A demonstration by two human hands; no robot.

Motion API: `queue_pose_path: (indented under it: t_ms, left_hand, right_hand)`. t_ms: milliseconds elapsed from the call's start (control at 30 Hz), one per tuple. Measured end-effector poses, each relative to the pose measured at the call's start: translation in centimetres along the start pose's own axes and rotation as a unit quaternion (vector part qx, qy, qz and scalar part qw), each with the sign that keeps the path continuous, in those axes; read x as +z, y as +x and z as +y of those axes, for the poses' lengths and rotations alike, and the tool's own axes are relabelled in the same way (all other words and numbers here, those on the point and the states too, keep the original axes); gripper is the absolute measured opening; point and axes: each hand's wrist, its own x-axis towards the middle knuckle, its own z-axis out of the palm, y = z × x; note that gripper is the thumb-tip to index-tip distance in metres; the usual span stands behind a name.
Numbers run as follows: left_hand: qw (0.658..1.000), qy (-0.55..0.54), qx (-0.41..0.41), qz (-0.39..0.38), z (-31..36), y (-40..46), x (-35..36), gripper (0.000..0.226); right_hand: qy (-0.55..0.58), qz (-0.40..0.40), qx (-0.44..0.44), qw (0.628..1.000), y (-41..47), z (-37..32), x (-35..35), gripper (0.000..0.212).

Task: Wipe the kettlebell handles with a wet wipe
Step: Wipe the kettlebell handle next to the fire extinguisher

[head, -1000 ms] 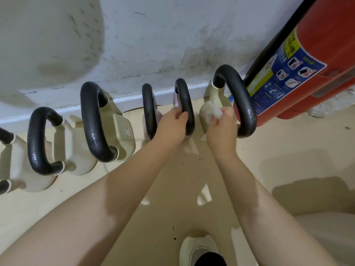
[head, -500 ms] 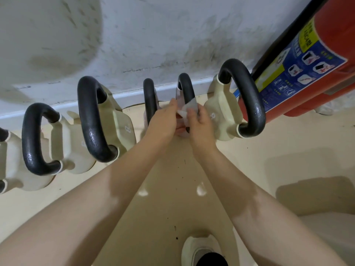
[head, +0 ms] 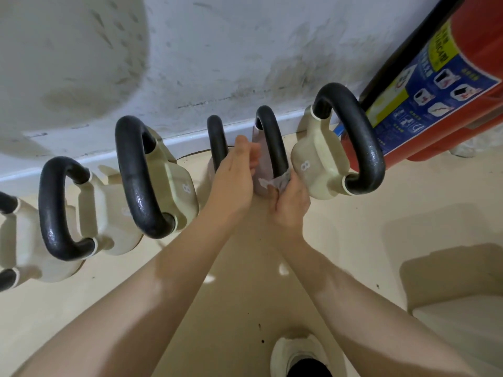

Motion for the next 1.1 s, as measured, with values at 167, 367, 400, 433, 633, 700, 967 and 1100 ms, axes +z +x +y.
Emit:
queue_pose_path:
  t_ms: [167,367,400,433,633,700,967,1100]
  left_hand:
    - [0.999,-0.044,0.002,0.006,-0.5,-0.1,0.0,0.049]
    - [0.997,-0.075,-0.007,0.002,-0.5,-0.5,0.1,0.047]
    - [0.998,-0.069,0.002,0.005,-0.8,-0.4,0.1,0.045]
    - [0.999,-0.052,0.012,0.003,-1.2,-0.4,0.1,0.045]
    - [1.000,-0.006,-0.001,-0.016,-2.4,-0.6,0.6,0.063]
    - [1.000,0.002,-0.014,-0.017,-2.3,-0.2,0.8,0.065]
    - [0.991,0.129,-0.003,-0.046,-1.3,0.0,0.7,0.029]
    - [0.986,0.167,0.011,-0.018,-0.7,0.6,1.0,0.025]
  right_hand:
    - [0.048,0.032,-0.004,0.998,2.1,-3.2,0.0,0.038]
    - [-0.009,-0.037,0.026,0.999,0.6,-1.4,-0.5,0.046]
    - [0.012,-0.027,0.009,1.000,1.2,-1.9,-0.3,0.044]
    - [0.036,-0.024,-0.002,0.999,1.8,-2.6,-0.4,0.042]
    - [0.046,-0.111,0.018,0.993,2.8,-3.9,-2.0,0.022]
    - [0.030,-0.164,0.050,0.985,4.8,-5.4,-2.2,0.025]
    - [0.060,-0.275,0.135,0.950,7.2,-7.6,-3.7,0.019]
    - [0.099,-0.263,0.162,0.946,10.3,-8.9,-2.6,0.030]
